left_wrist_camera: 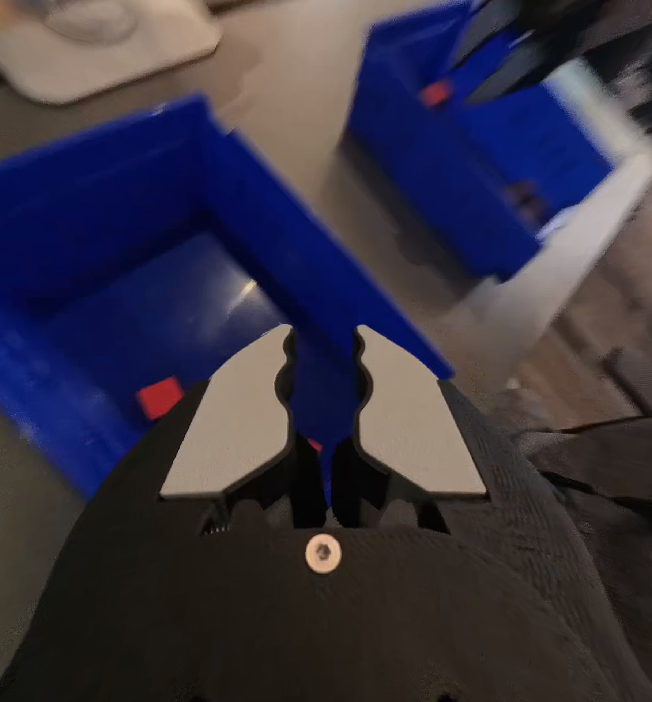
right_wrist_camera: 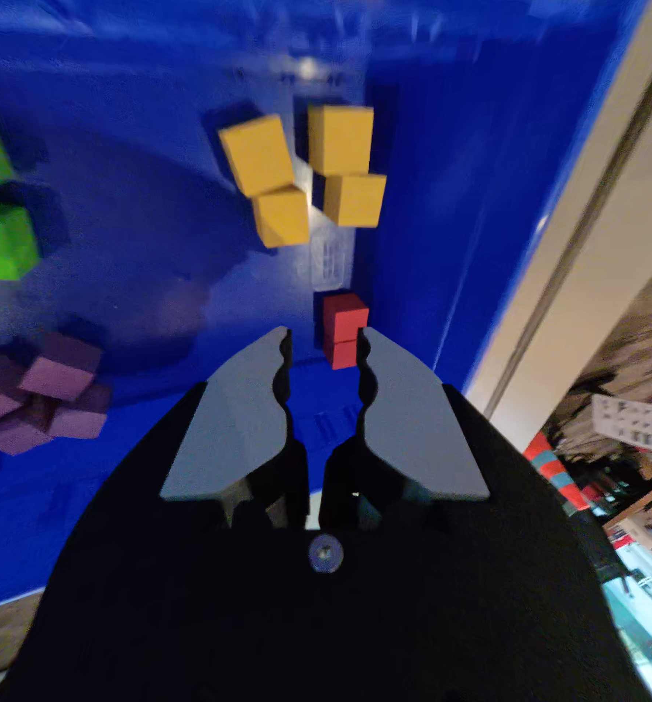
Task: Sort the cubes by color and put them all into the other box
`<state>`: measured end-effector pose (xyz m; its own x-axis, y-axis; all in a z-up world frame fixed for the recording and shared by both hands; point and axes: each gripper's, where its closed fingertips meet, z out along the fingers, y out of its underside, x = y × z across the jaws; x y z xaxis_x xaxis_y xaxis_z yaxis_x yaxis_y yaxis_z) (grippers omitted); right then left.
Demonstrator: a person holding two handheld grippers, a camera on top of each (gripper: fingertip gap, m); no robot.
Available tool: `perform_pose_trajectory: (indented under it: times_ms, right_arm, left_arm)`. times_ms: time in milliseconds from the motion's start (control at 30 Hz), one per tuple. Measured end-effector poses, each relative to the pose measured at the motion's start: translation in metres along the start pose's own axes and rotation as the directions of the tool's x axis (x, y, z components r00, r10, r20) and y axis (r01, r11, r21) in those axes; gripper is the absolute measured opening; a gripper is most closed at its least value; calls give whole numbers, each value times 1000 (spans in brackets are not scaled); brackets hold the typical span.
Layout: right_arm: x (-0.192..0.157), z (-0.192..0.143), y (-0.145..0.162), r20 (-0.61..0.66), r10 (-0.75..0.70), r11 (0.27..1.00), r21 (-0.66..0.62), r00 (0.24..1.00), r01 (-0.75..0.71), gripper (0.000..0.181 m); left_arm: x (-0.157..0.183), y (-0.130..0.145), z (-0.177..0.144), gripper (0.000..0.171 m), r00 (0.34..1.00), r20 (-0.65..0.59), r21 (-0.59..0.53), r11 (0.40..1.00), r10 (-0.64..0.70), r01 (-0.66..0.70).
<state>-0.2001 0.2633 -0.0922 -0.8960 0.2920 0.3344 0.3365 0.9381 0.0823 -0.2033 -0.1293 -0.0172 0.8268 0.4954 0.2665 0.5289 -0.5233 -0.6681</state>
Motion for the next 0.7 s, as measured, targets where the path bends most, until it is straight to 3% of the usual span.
perform_pose_trajectory:
  times_ms: [100, 267, 400, 700]
  right_arm:
    - [-13, -28, -25, -93, -32, 993, 113, 995, 43, 28]
    - [-36, -44, -42, -163, -85, 982, 154, 983, 111, 28]
    - [-49, -48, -47, -177, -95, 972, 194, 980, 130, 27]
    - [-59, -48, -47, -198, -100, 961, 236, 975, 147, 24]
  left_arm:
    - [-46, 24, 14, 34, 968, 249, -185, 982, 6, 41]
    - [-91, 62, 31, 39, 902, 427, -408, 879, -57, 249]
    - [-114, 74, 36, 41, 852, 516, -431, 833, -88, 347]
    - [-120, 84, 43, 42, 814, 574, -495, 753, -90, 432]
